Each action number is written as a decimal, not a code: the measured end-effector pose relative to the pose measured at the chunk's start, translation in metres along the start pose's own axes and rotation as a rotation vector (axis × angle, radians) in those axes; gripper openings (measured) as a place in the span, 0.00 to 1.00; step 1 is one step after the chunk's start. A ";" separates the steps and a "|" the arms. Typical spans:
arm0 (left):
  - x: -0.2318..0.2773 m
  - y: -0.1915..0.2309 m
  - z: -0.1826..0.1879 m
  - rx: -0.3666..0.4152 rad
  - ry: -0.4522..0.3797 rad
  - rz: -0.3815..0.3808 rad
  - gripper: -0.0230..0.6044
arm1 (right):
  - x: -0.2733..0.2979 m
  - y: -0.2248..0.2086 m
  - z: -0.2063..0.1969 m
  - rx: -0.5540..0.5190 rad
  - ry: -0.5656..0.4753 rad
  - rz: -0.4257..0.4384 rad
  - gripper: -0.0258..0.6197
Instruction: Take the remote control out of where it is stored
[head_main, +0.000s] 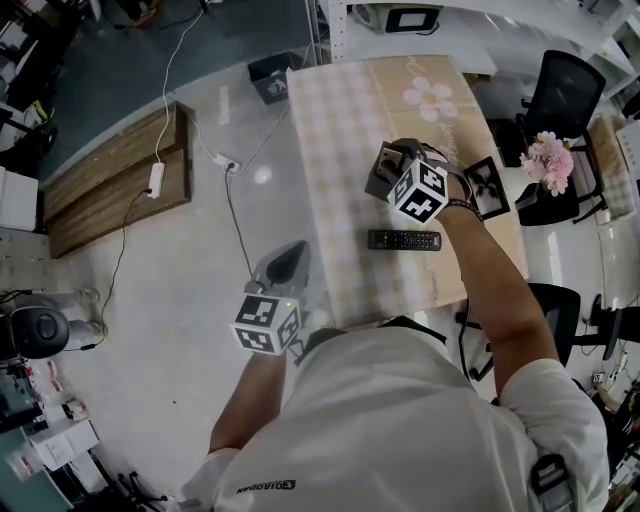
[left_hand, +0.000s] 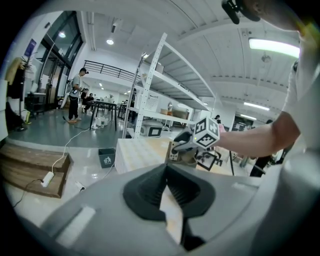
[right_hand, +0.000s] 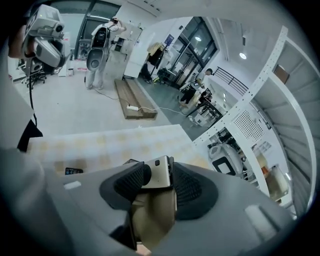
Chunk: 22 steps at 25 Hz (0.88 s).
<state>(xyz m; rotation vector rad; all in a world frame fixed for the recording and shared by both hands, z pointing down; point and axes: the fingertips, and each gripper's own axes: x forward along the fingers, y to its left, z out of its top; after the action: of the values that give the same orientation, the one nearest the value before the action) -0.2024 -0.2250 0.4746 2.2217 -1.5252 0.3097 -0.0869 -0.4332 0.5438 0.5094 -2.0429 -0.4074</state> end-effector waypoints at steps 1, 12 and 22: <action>0.000 0.000 0.001 0.000 -0.001 0.000 0.04 | -0.002 0.001 0.001 -0.009 0.000 0.000 0.31; 0.001 -0.009 0.006 0.004 -0.020 -0.037 0.04 | -0.019 0.004 0.003 0.229 -0.050 0.080 0.16; -0.014 -0.009 0.007 0.007 -0.038 -0.031 0.04 | -0.042 0.000 0.011 0.400 -0.117 0.121 0.13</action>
<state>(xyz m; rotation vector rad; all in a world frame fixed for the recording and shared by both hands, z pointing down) -0.1994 -0.2139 0.4607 2.2663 -1.5101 0.2658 -0.0772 -0.4110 0.5083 0.6078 -2.2667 0.0504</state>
